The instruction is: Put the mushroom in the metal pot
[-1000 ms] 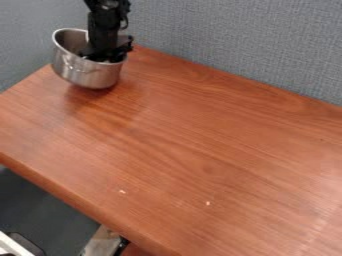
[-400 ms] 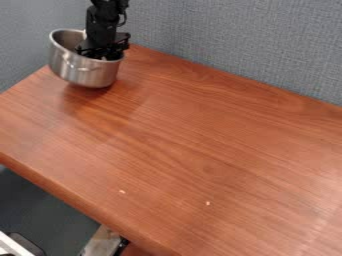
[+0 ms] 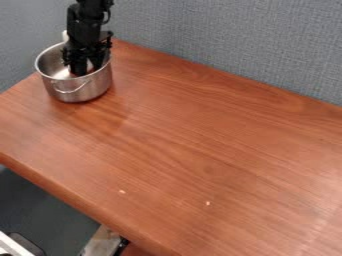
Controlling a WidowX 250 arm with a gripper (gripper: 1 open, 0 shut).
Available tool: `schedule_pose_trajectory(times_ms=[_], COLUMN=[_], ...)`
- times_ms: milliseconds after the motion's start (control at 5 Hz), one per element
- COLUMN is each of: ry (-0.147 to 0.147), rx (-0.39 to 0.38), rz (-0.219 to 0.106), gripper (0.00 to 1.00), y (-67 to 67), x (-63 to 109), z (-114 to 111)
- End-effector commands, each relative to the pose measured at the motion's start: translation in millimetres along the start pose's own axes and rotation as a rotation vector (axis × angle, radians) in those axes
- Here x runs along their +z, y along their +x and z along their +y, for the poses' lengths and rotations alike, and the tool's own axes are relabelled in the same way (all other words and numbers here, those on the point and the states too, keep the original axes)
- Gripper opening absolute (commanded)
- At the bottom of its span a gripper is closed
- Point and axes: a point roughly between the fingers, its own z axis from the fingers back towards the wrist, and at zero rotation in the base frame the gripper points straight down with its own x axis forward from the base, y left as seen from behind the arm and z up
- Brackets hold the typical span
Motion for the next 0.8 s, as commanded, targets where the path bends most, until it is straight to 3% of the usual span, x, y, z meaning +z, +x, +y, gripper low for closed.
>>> schedule_pose_trajectory(times_ms=[0,400,600], ry=[-0.043,-0.013,0.038], rx=[0.055,0.053,0.081], rz=[-0.072,0.006,0.023], gripper=[0.00,0.00,0.00], y=[4.4,7.7,5.4], x=[35.5,37.8,26.1], z=[5,9,7])
